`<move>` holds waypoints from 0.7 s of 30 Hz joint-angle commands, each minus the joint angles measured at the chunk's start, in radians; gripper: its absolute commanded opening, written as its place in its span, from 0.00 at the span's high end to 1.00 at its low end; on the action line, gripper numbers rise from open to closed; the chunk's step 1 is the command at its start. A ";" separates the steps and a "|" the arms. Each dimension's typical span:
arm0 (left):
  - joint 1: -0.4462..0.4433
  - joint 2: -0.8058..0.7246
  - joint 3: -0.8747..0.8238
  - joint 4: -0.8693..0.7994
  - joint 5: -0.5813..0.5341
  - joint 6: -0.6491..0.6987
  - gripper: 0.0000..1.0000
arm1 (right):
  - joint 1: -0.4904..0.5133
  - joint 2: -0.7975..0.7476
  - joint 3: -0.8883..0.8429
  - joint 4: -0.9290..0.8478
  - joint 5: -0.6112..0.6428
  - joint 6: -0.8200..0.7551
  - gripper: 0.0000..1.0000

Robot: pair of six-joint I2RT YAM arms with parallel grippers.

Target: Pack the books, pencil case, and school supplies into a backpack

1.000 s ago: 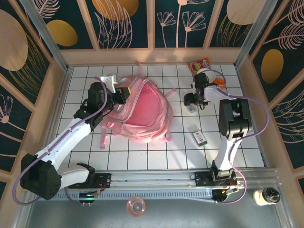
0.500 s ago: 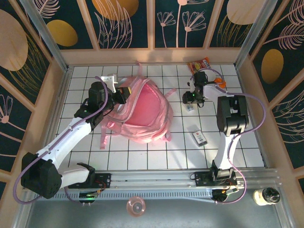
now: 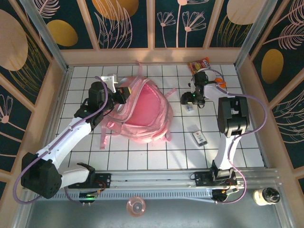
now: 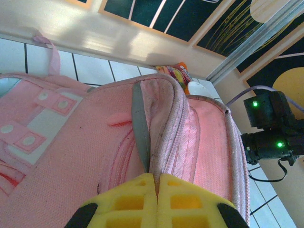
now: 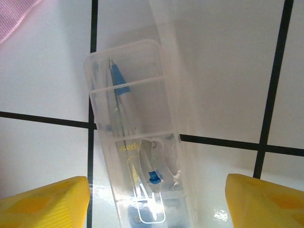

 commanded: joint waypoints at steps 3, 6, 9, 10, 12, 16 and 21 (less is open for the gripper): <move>0.003 -0.024 0.048 0.059 -0.037 0.011 1.00 | 0.012 0.026 0.030 -0.028 0.004 -0.018 0.24; 0.003 -0.029 0.048 0.054 -0.046 0.015 1.00 | 0.013 0.058 0.043 -0.026 0.002 -0.027 0.25; 0.003 -0.026 0.048 0.054 -0.046 0.012 1.00 | 0.016 0.082 0.046 -0.015 -0.016 -0.035 0.28; 0.003 -0.024 0.048 0.054 -0.046 0.012 1.00 | 0.015 0.088 0.047 -0.015 -0.014 -0.034 0.31; 0.003 -0.022 0.048 0.054 -0.044 0.012 1.00 | 0.016 0.098 0.050 -0.016 0.007 -0.030 0.37; 0.003 -0.020 0.048 0.052 -0.046 0.015 1.00 | 0.017 0.081 0.046 -0.016 0.032 -0.012 0.51; 0.004 -0.022 0.048 0.056 -0.049 0.015 1.00 | 0.028 -0.023 0.024 -0.032 -0.020 0.050 0.57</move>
